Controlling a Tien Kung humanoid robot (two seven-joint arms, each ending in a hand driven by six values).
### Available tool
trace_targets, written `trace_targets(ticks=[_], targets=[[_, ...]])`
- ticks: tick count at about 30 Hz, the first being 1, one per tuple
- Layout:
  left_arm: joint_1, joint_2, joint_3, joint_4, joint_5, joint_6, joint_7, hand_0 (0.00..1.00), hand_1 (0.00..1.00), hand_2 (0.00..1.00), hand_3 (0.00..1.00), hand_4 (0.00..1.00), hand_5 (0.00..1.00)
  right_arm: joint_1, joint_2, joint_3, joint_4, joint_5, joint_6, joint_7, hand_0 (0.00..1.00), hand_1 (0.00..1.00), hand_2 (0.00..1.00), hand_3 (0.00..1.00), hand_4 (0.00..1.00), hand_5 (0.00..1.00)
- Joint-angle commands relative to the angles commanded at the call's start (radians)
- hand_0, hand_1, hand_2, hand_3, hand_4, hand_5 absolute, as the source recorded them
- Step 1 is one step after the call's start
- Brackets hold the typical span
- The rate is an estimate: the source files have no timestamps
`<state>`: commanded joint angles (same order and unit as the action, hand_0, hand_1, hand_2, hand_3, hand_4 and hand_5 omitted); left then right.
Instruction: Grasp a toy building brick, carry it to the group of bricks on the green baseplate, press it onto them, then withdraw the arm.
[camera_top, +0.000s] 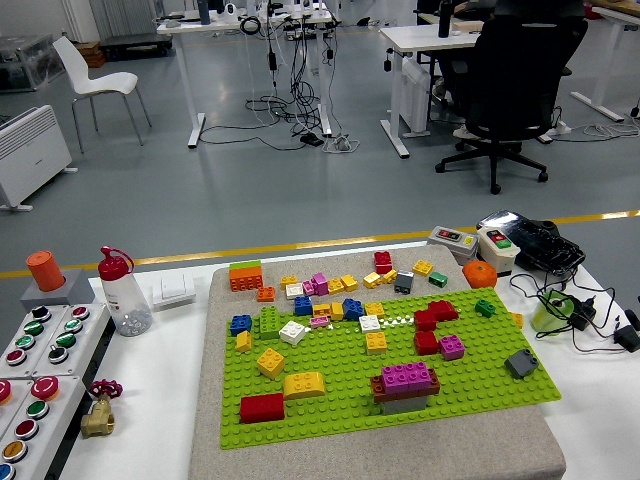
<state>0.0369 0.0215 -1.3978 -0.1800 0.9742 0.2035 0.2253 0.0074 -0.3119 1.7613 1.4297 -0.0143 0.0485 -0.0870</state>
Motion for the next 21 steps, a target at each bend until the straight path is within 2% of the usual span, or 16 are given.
trace_targets(ticks=[9, 21], targets=[[0.004, -0.003, -0.025, 0.0, 0.02, 0.001, 0.0, 0.72, 0.753, 0.818, 0.686, 0.454, 0.998, 0.002, 0.0, -0.009, 0.001, -0.003, 0.001, -0.005, 0.846, 0.804, 0.818, 0.736, 0.464, 0.584], [0.009, -0.007, -0.012, 0.0, 0.008, 0.003, -0.007, 0.717, 0.747, 0.817, 0.682, 0.446, 0.998, 0.017, -0.005, -0.041, 0.007, -0.004, 0.0, -0.009, 0.844, 0.8, 0.816, 0.731, 0.461, 0.584]])
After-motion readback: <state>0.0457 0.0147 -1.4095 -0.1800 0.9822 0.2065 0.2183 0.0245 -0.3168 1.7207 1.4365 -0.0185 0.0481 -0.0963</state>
